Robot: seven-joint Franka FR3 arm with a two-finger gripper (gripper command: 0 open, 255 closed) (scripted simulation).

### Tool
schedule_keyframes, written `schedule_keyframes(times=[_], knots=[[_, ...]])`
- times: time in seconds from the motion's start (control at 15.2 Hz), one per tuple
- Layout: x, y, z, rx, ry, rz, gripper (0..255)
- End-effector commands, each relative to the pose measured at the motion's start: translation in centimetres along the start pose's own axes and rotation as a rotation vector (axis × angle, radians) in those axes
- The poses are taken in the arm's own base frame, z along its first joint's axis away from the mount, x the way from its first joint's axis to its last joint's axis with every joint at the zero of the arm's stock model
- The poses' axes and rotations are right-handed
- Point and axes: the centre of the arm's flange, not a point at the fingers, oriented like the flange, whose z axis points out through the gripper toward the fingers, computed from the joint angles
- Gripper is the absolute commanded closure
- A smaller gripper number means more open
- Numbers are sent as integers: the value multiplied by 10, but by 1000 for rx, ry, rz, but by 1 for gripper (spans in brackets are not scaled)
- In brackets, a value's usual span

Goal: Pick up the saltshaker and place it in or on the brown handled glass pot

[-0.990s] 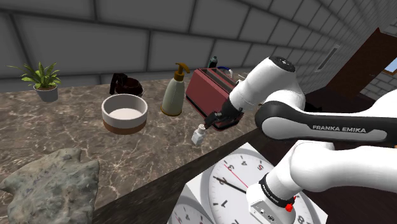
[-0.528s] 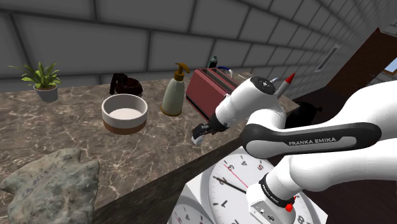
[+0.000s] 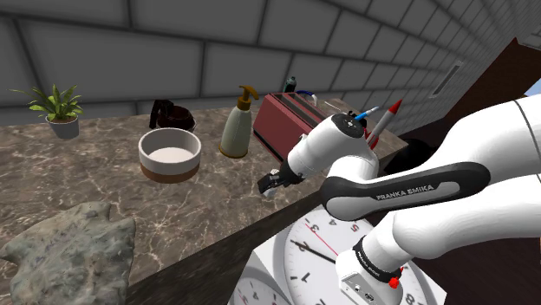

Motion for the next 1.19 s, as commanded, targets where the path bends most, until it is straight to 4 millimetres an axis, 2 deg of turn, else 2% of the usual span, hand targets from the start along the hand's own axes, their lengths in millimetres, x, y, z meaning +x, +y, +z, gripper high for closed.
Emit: schedule_keyframes(times=[0.0,0.2,0.26,0.86,1.12], knots=[[0,0,1,0,0,0,0],[0,0,1,0,0,0,0],[0,0,1,0,0,0,255],[0,0,1,0,0,0,255],[7,-1,-19,0,0,0,255]])
